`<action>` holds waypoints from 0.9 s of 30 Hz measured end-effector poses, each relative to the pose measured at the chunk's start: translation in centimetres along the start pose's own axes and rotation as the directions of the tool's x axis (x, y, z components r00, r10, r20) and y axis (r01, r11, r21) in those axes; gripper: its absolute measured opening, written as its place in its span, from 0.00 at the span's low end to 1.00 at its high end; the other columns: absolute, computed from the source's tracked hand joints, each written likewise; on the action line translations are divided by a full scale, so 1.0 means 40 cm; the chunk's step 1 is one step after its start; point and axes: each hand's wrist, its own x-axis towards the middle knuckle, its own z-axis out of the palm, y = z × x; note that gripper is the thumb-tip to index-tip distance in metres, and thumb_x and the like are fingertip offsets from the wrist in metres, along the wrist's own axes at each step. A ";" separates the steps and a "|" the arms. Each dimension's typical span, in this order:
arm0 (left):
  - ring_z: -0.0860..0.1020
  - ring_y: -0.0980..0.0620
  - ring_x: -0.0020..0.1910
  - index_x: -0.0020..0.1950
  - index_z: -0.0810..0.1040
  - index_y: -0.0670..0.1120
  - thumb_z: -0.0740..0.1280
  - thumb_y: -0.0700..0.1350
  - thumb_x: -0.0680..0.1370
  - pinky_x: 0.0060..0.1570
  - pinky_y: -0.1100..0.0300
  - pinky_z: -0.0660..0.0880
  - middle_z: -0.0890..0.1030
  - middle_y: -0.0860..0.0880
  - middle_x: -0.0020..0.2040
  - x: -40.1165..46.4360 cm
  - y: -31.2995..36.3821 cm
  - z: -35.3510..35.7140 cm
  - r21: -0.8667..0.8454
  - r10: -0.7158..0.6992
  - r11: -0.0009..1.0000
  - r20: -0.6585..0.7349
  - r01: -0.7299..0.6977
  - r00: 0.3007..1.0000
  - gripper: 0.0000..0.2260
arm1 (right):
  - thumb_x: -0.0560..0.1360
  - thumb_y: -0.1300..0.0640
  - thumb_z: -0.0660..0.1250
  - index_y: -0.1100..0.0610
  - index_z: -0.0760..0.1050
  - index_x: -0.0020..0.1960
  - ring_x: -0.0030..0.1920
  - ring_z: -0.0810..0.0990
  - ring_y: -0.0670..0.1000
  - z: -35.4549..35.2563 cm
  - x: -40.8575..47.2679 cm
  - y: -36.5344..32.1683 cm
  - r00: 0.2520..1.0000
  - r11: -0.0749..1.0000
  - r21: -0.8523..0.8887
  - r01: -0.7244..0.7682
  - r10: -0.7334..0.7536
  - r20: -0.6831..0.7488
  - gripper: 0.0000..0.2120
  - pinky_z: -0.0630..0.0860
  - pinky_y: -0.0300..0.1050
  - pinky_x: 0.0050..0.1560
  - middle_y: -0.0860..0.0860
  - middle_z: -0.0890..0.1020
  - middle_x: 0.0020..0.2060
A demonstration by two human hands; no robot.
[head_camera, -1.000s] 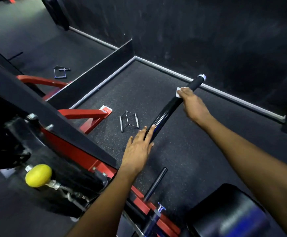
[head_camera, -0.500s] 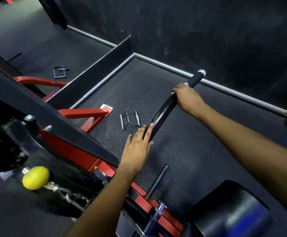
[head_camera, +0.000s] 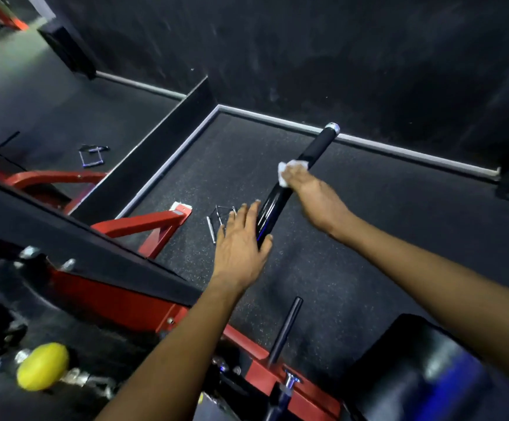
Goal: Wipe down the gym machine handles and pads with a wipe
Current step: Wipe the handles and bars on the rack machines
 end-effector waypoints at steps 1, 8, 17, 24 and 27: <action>0.57 0.43 0.76 0.79 0.49 0.50 0.61 0.54 0.80 0.74 0.45 0.57 0.58 0.45 0.78 0.034 0.013 -0.003 -0.016 -0.001 1.000 0.006 0.001 1.000 0.33 | 0.81 0.61 0.53 0.56 0.60 0.75 0.74 0.59 0.50 0.004 -0.014 -0.012 0.995 0.997 -0.011 0.077 -0.076 0.059 0.22 0.60 0.47 0.71 0.54 0.60 0.75; 0.74 0.41 0.63 0.80 0.47 0.50 0.62 0.51 0.79 0.70 0.46 0.63 0.76 0.42 0.65 0.150 0.075 0.002 0.046 -0.050 0.998 0.128 0.045 0.991 0.34 | 0.78 0.68 0.52 0.51 0.57 0.76 0.76 0.54 0.52 0.004 0.062 0.188 0.991 0.989 0.082 -0.121 0.116 0.070 0.29 0.55 0.52 0.75 0.51 0.55 0.76; 0.71 0.40 0.66 0.80 0.46 0.49 0.56 0.51 0.83 0.65 0.49 0.66 0.72 0.41 0.66 0.135 0.068 0.042 0.040 -0.014 0.999 0.080 0.011 0.997 0.29 | 0.75 0.62 0.52 0.65 0.75 0.61 0.59 0.77 0.58 0.018 0.056 0.108 0.953 0.938 -0.192 0.289 -0.301 -0.037 0.20 0.77 0.49 0.56 0.59 0.79 0.57; 0.73 0.41 0.63 0.80 0.46 0.48 0.56 0.51 0.83 0.60 0.48 0.71 0.73 0.41 0.63 0.136 0.061 0.047 0.004 0.004 1.000 0.062 -0.004 0.998 0.28 | 0.75 0.72 0.54 0.57 0.59 0.74 0.73 0.59 0.59 -0.024 0.179 0.275 0.936 0.942 -0.137 -0.306 0.324 0.138 0.29 0.63 0.54 0.70 0.56 0.57 0.75; 0.72 0.41 0.63 0.80 0.47 0.49 0.56 0.51 0.83 0.59 0.48 0.70 0.73 0.41 0.63 0.134 0.059 0.048 -0.006 0.009 1.000 0.057 -0.009 0.998 0.28 | 0.77 0.69 0.54 0.61 0.62 0.70 0.68 0.65 0.63 0.017 0.187 0.219 0.962 0.944 -0.216 -0.251 0.268 0.053 0.22 0.69 0.57 0.64 0.61 0.64 0.69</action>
